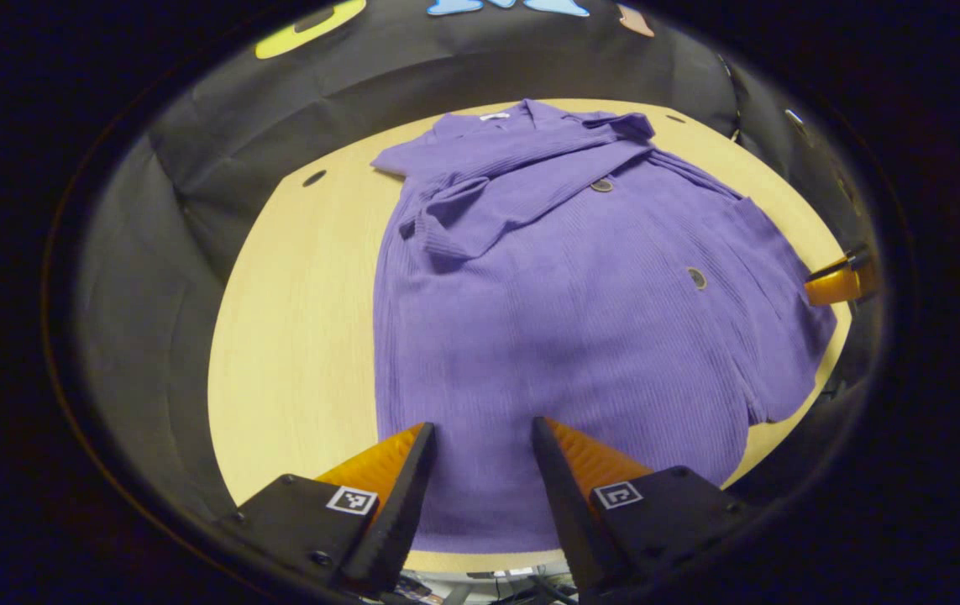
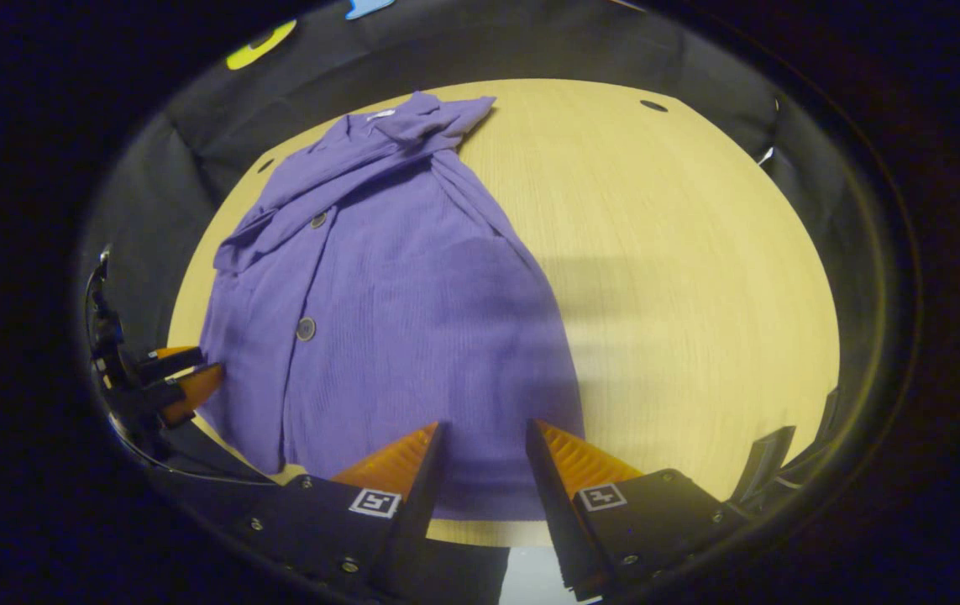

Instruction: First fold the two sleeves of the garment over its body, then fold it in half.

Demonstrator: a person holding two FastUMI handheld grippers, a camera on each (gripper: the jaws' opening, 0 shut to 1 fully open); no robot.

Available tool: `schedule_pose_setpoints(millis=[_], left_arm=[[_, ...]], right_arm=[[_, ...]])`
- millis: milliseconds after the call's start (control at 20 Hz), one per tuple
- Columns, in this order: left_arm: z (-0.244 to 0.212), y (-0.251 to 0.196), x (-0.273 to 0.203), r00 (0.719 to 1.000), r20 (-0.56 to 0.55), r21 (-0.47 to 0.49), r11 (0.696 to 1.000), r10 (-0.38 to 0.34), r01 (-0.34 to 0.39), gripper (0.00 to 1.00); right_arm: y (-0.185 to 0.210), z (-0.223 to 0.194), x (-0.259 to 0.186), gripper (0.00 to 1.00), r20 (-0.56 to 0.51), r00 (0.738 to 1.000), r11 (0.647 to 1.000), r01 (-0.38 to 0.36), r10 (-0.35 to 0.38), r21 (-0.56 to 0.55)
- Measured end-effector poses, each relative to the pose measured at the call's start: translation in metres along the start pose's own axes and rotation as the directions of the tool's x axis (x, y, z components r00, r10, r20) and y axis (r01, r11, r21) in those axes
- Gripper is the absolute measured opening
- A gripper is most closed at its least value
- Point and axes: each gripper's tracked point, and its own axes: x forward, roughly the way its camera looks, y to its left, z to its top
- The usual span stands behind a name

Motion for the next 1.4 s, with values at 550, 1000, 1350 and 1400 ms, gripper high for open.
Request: schedule_pose_setpoints(millis=[550,1000,1350,1400], left_arm=[[-0.001,0.000,0.005,0.998,0.064,-0.110,0.994,0.022,-0.015,0.82],[-0.001,-0.011,0.005,0.990,0.127,-0.123,0.990,-0.058,0.074,0.52],[0.002,-0.009,0.007,0.992,0.121,-0.104,0.993,-0.041,0.053,0.09],[0.003,-0.010,0.009,0.993,0.117,-0.085,0.996,-0.031,0.042,0.09]], right_arm=[[0.002,-0.010,0.005,0.69,-0.021,0.993,0.986,0.117,-0.120,-0.119],[0.017,-0.009,0.007,0.43,0.011,0.992,0.986,0.123,-0.123,-0.113],[0.017,-0.007,0.006,0.02,-0.006,0.993,0.988,0.118,-0.119,-0.095],[0.018,-0.008,0.004,0.00,-0.005,0.993,0.989,0.117,-0.118,-0.095]])
